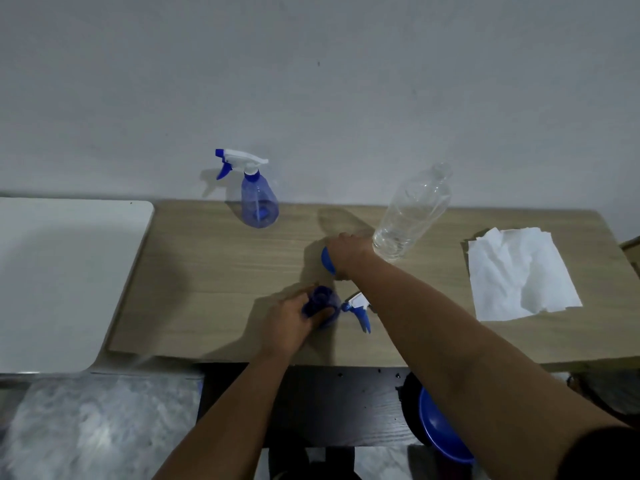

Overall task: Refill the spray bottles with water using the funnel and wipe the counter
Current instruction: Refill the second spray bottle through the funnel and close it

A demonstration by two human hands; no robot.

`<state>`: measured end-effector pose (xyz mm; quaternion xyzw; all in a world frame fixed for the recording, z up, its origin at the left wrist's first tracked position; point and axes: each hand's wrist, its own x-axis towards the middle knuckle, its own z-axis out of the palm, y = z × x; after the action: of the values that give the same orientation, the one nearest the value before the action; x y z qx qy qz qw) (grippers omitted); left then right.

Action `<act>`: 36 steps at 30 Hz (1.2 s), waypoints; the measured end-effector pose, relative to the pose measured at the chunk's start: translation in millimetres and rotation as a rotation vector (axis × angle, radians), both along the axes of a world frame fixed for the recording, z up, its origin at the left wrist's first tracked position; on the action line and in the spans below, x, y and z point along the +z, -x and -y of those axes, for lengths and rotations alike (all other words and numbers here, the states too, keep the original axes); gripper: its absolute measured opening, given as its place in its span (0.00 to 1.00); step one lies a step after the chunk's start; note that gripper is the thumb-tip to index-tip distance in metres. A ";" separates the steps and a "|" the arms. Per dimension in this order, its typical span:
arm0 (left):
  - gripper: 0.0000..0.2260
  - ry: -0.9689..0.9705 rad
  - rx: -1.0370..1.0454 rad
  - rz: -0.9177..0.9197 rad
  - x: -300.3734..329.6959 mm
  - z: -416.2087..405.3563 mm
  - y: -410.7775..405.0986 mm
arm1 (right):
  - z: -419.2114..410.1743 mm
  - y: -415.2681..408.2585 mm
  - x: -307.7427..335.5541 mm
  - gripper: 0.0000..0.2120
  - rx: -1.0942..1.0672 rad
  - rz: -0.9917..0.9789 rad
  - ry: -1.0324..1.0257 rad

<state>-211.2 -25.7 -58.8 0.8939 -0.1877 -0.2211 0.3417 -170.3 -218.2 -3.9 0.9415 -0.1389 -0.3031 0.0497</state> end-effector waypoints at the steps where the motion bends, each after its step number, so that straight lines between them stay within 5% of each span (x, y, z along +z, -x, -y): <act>1: 0.23 0.004 0.007 -0.005 -0.8 -0.3 0.0 | 1.1 1.3 -3.0 0.32 -0.001 0.018 -0.016; 9: 0.24 0.051 0.043 -0.028 -4.8 1.4 0.8 | 7.4 9.7 -4.0 0.36 -0.052 0.110 -0.113; 20: 0.14 0.024 0.058 -0.018 16.8 7.4 13.6 | 0.6 38.2 85.4 0.29 -0.572 0.744 -0.892; 26: 0.09 0.165 0.057 -0.104 25.2 3.5 16.0 | -21.3 88.2 81.6 0.21 -0.548 0.881 -1.086; 32: 0.08 0.223 0.058 -0.159 31.7 4.1 17.4 | -34.9 115.5 62.7 0.41 -0.546 0.895 -1.191; 36: 0.12 0.219 0.063 -0.183 31.8 5.1 17.6 | -40.5 119.6 54.5 0.39 -0.512 0.972 -1.137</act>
<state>-228.7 -30.8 -27.0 0.8330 -0.1504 -0.2687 0.4596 -290.0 -177.7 50.6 0.7881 -0.1812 0.1157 -0.5768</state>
